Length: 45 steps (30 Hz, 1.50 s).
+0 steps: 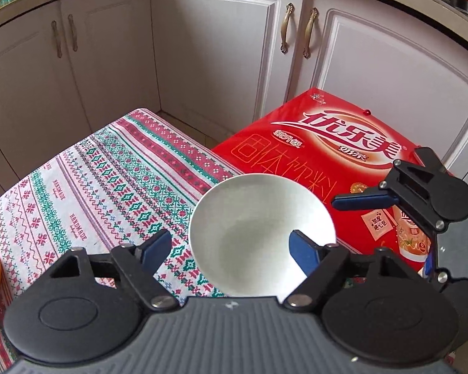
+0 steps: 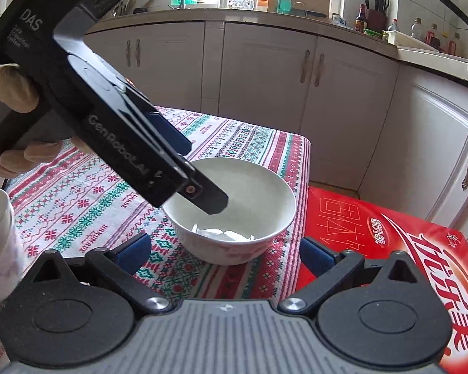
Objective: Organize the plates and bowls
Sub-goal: 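Reach the left tool to the white bowl by the red box and grip its rim, then carry the bowl with the left tool over the stacked bowls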
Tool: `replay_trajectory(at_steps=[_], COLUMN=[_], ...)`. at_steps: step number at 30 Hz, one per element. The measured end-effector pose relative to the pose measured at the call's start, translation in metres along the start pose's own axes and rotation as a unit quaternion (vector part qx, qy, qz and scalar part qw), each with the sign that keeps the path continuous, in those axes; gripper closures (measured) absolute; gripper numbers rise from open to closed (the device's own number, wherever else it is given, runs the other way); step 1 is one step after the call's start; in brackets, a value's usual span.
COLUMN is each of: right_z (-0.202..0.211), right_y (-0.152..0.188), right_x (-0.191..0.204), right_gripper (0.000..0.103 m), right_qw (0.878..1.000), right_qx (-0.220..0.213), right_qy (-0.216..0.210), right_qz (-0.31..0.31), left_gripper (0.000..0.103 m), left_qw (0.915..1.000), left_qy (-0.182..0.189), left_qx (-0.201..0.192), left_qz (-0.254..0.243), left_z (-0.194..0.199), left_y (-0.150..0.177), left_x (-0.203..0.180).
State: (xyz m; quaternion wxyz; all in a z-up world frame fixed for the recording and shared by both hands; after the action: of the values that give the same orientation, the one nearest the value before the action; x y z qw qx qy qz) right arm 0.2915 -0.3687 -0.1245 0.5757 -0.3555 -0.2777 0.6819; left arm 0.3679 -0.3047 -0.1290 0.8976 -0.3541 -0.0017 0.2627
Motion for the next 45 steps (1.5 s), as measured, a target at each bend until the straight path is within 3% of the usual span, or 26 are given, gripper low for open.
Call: replay_trajectory(at_steps=[12,24,34,45], right_z=[-0.014,-0.01,0.009,0.06], right_y=[-0.002,-0.002,-0.004,-0.016], right_x=[-0.002,0.0,0.011,0.032], right_gripper=[0.015,0.018,0.018,0.018], right_qw=[1.0,1.0,1.0,0.999], right_qx=[0.001,0.002,0.012,0.008], right_qy=[-0.004,-0.005,-0.015,-0.035], right_qz=[0.008,0.013,0.017,0.024], left_gripper=[0.042,0.049,0.049,0.049], left_qw=[0.9997,0.9995,0.9995,0.9999], left_qy=[0.016,0.023,0.027,0.017], left_qx=[0.016,0.02,0.018,0.0], left_qz=[0.006,0.006,0.004,0.0], left_z=[-0.022,-0.02,0.002,0.05], left_y=[-0.005,-0.004,0.005,0.02], left_x=[0.006,0.005,-0.008,-0.033])
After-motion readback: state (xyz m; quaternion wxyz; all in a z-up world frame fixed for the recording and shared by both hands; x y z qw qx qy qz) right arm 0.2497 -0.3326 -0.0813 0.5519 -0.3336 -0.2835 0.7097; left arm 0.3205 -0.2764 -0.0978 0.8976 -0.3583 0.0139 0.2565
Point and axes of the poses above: each gripper's, at about its wrist camera, not at the fingertips, and z roughly against the way its jaws point, x to its left, y to its underside, the point moved 10 cm from there along -z, roughly the way its jaws point, and after that the axes turned 10 degrees about y, right-handed, at the moved point
